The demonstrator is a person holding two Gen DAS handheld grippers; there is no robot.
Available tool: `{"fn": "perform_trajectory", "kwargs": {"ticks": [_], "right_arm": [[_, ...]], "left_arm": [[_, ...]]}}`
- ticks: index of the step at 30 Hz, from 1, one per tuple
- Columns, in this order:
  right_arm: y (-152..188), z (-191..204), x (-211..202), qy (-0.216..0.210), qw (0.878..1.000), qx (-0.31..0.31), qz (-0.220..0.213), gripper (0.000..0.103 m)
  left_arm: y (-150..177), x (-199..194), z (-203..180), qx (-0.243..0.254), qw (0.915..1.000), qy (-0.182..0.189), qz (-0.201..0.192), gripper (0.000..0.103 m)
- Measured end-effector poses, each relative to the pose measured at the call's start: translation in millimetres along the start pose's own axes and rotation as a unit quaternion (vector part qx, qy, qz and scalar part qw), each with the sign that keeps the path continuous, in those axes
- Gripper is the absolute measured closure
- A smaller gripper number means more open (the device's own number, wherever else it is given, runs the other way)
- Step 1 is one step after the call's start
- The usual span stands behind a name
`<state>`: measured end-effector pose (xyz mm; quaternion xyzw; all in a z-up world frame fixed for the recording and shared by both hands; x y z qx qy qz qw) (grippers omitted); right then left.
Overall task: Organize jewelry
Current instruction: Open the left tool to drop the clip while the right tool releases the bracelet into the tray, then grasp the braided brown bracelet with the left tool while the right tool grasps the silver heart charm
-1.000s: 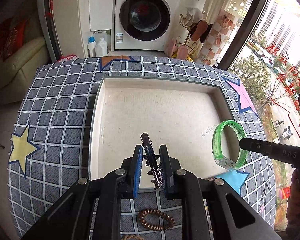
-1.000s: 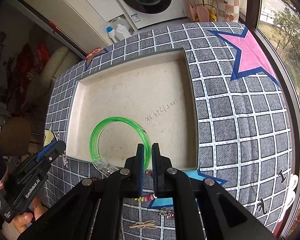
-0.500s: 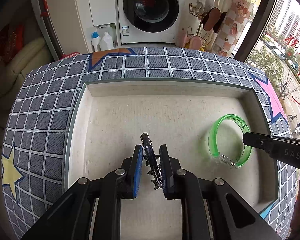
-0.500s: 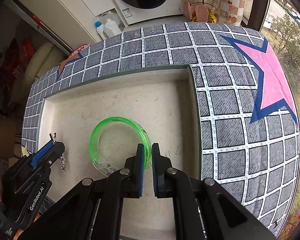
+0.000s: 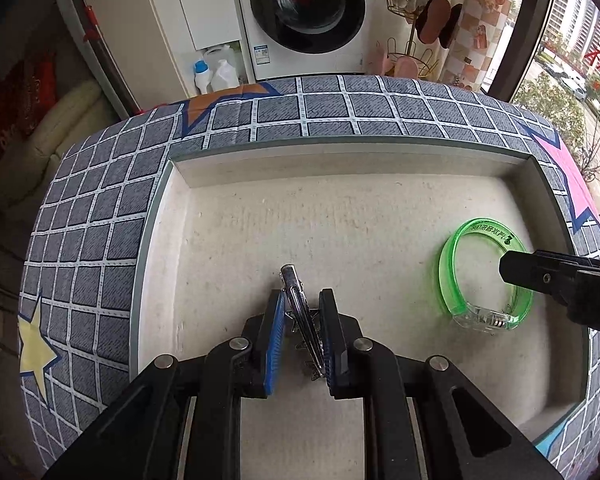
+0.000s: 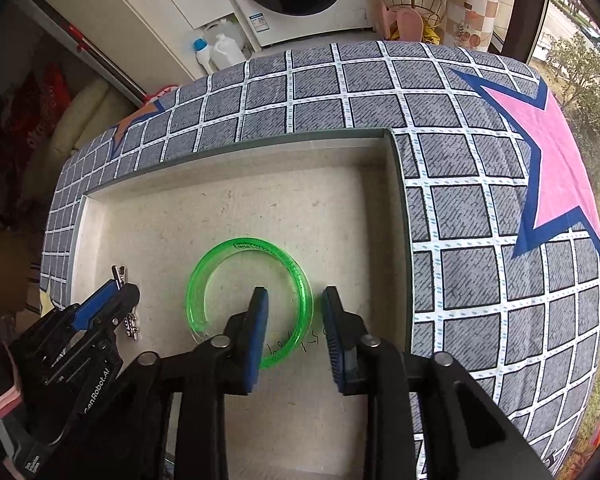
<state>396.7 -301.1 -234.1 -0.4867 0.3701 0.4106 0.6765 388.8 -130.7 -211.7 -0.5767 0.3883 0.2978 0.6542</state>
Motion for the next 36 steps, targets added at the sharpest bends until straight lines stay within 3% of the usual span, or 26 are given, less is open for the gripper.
{"fn": "perform_trajectory", "kwargs": {"ticks": [1, 4, 5, 6, 7, 8, 9, 12, 15, 22, 25, 32, 36], "right_arm": [[0, 0, -3, -0.005, 1.000, 0.004, -0.004, 0.049], [1, 0, -10, -0.020, 1.000, 0.014, -0.010, 0.049], [1, 0, -12, -0.023, 1.000, 0.018, -0.012, 0.049], [1, 0, -16, -0.027, 0.999, 0.023, -0.015, 0.049], [1, -1, -20, -0.033, 0.999, 0.030, -0.018, 0.049], [2, -1, -23, -0.039, 0.998, 0.036, -0.021, 0.049], [3, -1, -27, -0.044, 0.998, 0.043, -0.023, 0.049], [9, -1, -38, -0.053, 0.997, 0.054, -0.028, 0.048], [14, -1, -49, -0.057, 0.996, 0.059, -0.035, 0.048], [33, -7, -81, -0.077, 0.992, 0.088, -0.054, 0.031], [45, -6, -96, -0.085, 0.990, 0.093, -0.065, 0.019], [81, -3, -123, -0.083, 0.989, 0.092, -0.078, 0.018], [102, -4, -140, -0.072, 0.989, 0.088, -0.090, 0.017]], "left_arm": [[-1, 0, 0, 0.000, 1.0000, 0.000, -0.001, 0.073], [-2, -5, 1, 0.000, 1.0000, -0.002, -0.005, 0.072], [-3, -7, 1, 0.002, 1.0000, -0.002, -0.007, 0.066], [-4, -9, 1, 0.003, 0.9999, -0.003, -0.010, 0.051], [-4, -12, 2, 0.002, 0.9999, -0.007, -0.015, 0.007], [-5, -18, 4, -0.004, 0.9994, -0.014, -0.031, 0.000], [-7, -25, 5, -0.008, 0.9986, -0.016, -0.049, 0.000], [-12, -26, 7, -0.014, 0.9991, -0.009, -0.039, 0.000], [-13, -40, 7, -0.013, 0.9983, -0.015, -0.056, 0.000], [0, -87, 7, -0.007, 0.9967, 0.015, -0.079, 0.000], [14, -104, 9, -0.009, 0.9968, 0.025, -0.076, 0.000], [61, -132, 25, -0.017, 0.9981, 0.039, -0.045, 0.000], [90, -145, 35, -0.014, 0.9991, 0.027, -0.030, 0.000]]}}
Point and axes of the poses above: each gripper's, at about its wrist camera, not at the fingertips, and x roughly the way its jaws point, z to its left, y to its underside, the point moved 1 cm from there along x, roughly the way its jaws point, and after that the axes turned 7 degrees about -z, right-handed, at the moved point
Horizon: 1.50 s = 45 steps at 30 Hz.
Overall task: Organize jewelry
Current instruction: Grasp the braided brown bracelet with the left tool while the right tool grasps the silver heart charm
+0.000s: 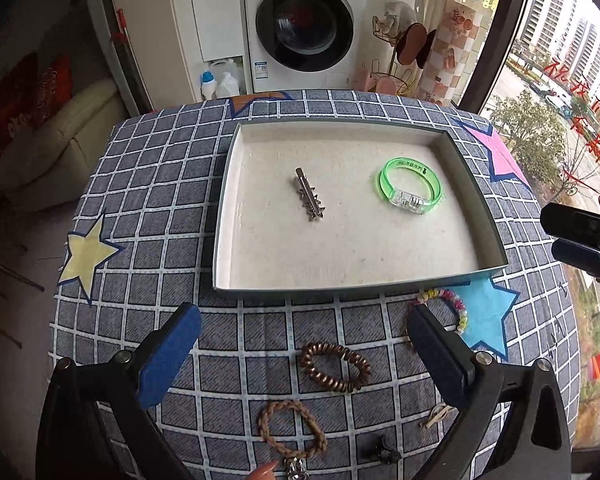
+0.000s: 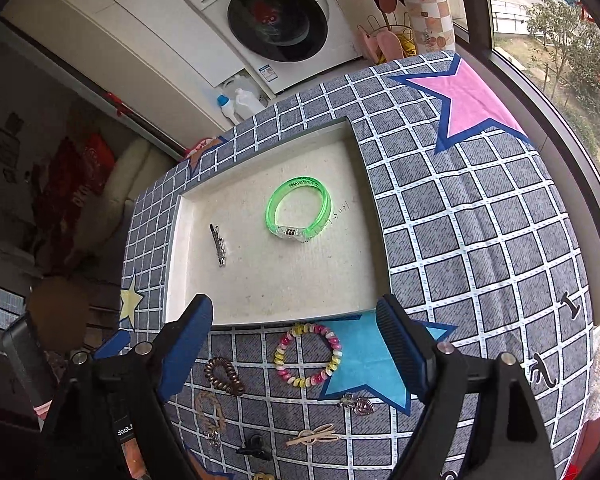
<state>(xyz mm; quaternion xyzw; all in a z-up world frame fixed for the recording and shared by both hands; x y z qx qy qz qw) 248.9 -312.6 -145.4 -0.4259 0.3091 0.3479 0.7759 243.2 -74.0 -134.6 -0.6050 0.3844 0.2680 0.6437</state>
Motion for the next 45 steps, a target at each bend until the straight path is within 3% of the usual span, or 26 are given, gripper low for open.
{"fn": "perform_trajectory", "kwargs": {"ticks": [4, 8, 13, 21, 30, 38, 45], "right_arm": [[16, 5, -12, 0.006, 1.000, -0.006, -0.009, 0.017], [34, 12, -25, 0.019, 0.999, -0.026, -0.016, 0.017], [56, 13, -34, 0.034, 0.999, -0.036, -0.009, 0.017], [85, 4, -46, 0.047, 0.998, -0.028, 0.009, 0.017], [125, -7, -33, 0.084, 0.992, -0.042, 0.083, 0.017], [146, -20, -18, 0.111, 0.986, -0.033, 0.116, 0.017], [138, -21, -8, 0.123, 0.985, -0.035, 0.117, 0.017]], "left_arm": [[26, -12, 6, 0.034, 0.9986, -0.041, 0.004, 0.000], [46, -22, 13, 0.041, 0.9983, -0.039, 0.015, 0.000], [65, -31, 21, 0.041, 0.9966, -0.068, 0.020, 0.000], [94, -31, 45, 0.001, 0.9971, -0.056, 0.052, 0.000], [123, -21, 57, -0.044, 0.9942, -0.028, 0.095, 0.000], [121, 1, 69, -0.086, 0.9893, -0.029, 0.114, 0.000], [106, 24, 63, -0.066, 0.9911, -0.023, 0.114, 0.000]]}}
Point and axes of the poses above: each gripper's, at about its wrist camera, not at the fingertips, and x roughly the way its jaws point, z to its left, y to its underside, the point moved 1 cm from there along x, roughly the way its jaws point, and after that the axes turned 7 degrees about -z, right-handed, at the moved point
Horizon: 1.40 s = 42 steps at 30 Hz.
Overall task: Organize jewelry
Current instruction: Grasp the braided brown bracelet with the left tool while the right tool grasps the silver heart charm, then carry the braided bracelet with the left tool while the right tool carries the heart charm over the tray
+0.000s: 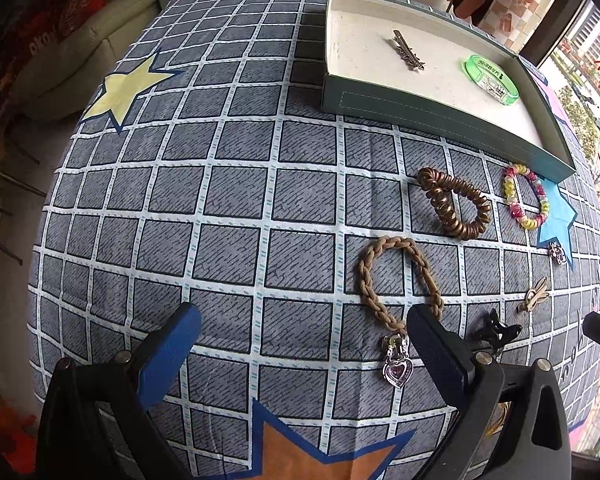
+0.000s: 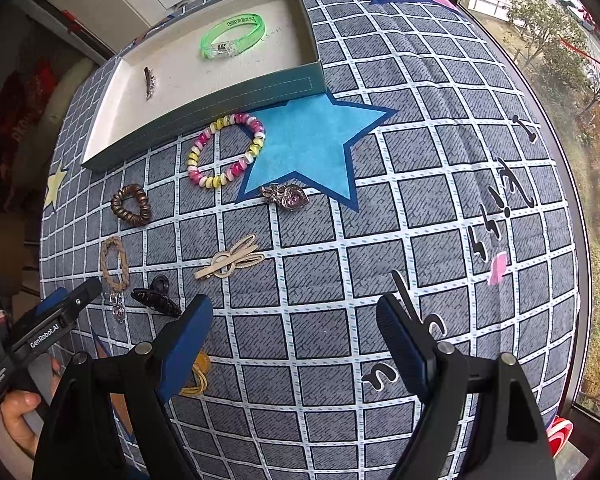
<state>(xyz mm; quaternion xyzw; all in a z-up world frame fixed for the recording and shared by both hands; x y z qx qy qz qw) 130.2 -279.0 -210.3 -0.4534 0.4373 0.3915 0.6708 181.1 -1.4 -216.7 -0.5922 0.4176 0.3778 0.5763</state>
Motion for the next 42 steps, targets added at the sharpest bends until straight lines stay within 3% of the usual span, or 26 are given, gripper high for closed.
{"fn": "perform_trajectory", "kwargs": {"ticks": [10, 13, 17, 19, 27, 32, 35, 36, 38, 42], "right_arm": [[-29, 1, 20, 0.020, 1.000, -0.022, -0.005, 0.017], [-38, 4, 28, 0.024, 0.999, -0.035, -0.007, 0.017], [-50, 15, 41, 0.027, 0.998, -0.063, -0.009, 0.017], [-55, 20, 47, 0.032, 0.997, -0.077, -0.008, 0.024], [-63, 44, 68, 0.053, 0.991, -0.124, -0.015, 0.038], [-60, 60, 74, 0.071, 0.986, -0.151, -0.021, 0.054], [-58, 64, 76, 0.071, 0.986, -0.152, -0.024, 0.073], [-55, 68, 76, 0.071, 0.985, -0.153, -0.025, 0.083], [-53, 69, 77, 0.066, 0.986, -0.151, -0.026, 0.083], [-47, 62, 66, 0.036, 0.991, -0.129, -0.024, 0.083]], "left_arm": [[-9, 17, -15, 0.034, 0.9994, 0.002, -0.003, 0.000], [-20, 25, -24, 0.047, 0.9989, 0.005, 0.002, 0.009], [-27, 27, -30, 0.056, 0.9984, 0.011, -0.002, 0.011], [-30, 30, -37, 0.061, 0.9980, 0.013, -0.003, 0.011], [-27, 28, -64, 0.078, 0.9966, 0.022, -0.012, 0.029], [-22, 18, -74, 0.090, 0.9954, 0.028, -0.018, 0.060], [-22, 19, -80, 0.088, 0.9953, 0.035, -0.018, 0.080], [-20, 18, -79, 0.083, 0.9955, 0.041, -0.017, 0.080], [-22, 16, -72, 0.072, 0.9956, 0.058, -0.014, 0.085], [-24, 17, -62, 0.056, 0.9957, 0.073, -0.014, 0.085]]}}
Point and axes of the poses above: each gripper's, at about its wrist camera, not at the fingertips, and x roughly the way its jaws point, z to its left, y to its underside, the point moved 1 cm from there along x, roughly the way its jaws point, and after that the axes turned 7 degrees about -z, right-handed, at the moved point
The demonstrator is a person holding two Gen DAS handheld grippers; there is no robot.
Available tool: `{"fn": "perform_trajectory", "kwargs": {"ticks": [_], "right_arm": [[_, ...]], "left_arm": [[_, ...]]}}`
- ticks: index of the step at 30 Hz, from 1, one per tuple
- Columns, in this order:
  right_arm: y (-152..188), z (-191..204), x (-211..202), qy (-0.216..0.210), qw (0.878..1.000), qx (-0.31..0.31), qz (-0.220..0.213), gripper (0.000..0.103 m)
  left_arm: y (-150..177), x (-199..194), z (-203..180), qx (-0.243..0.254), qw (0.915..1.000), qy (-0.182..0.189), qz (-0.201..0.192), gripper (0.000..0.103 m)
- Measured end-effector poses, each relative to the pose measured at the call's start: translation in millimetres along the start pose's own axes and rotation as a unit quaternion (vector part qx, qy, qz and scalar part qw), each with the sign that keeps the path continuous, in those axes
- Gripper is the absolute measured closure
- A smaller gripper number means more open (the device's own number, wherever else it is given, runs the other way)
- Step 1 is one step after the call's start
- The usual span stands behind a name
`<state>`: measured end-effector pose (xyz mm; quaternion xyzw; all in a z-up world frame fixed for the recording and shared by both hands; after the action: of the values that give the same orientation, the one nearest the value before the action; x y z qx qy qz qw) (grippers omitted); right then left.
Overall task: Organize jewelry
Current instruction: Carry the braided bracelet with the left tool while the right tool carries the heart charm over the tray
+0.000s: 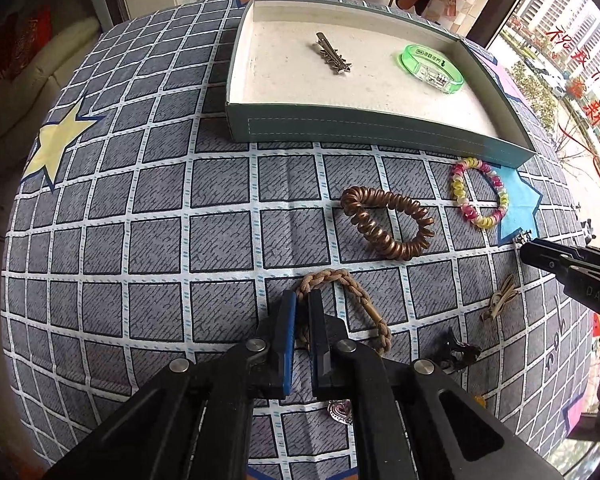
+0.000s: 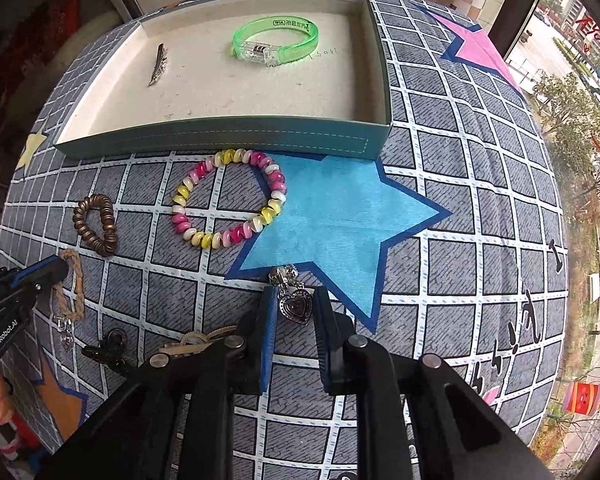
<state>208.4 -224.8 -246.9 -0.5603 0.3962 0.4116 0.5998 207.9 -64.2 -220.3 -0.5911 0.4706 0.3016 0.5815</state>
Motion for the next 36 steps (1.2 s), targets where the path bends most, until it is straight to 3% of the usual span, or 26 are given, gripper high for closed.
{"fn": "perform_trajectory", "kwargs": {"ticks": [10, 20, 28, 36], "right_arm": [[-2, -27, -27, -0.059, 0.996, 0.064, -0.011, 0.083], [-17, -44, -67, -0.088, 0.992, 0.083, -0.039, 0.083], [-61, -46, -82, -0.098, 0.990, 0.074, -0.067, 0.083], [-114, -41, -61, -0.106, 0.990, 0.065, -0.072, 0.083]], "left_arm": [[-11, -38, 8, -0.007, 0.9988, 0.032, -0.038, 0.085], [-41, -80, 5, -0.010, 0.9948, 0.059, -0.082, 0.085], [-85, -80, 3, -0.016, 0.9923, 0.058, -0.108, 0.085], [-126, -55, 1, -0.027, 0.9917, 0.046, -0.117, 0.085]]}}
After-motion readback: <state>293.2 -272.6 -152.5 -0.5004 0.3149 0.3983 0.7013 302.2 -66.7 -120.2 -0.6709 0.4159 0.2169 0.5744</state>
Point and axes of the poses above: each gripper's, at about its wrist camera, not at the fingertips, and x roughly the way its jaws point, z to its left, y to its underside, the point moved 1 cm from there along x, roughly the way its jaws point, and after that the axes turned 7 degrees about -z, right-handed, at the moved point
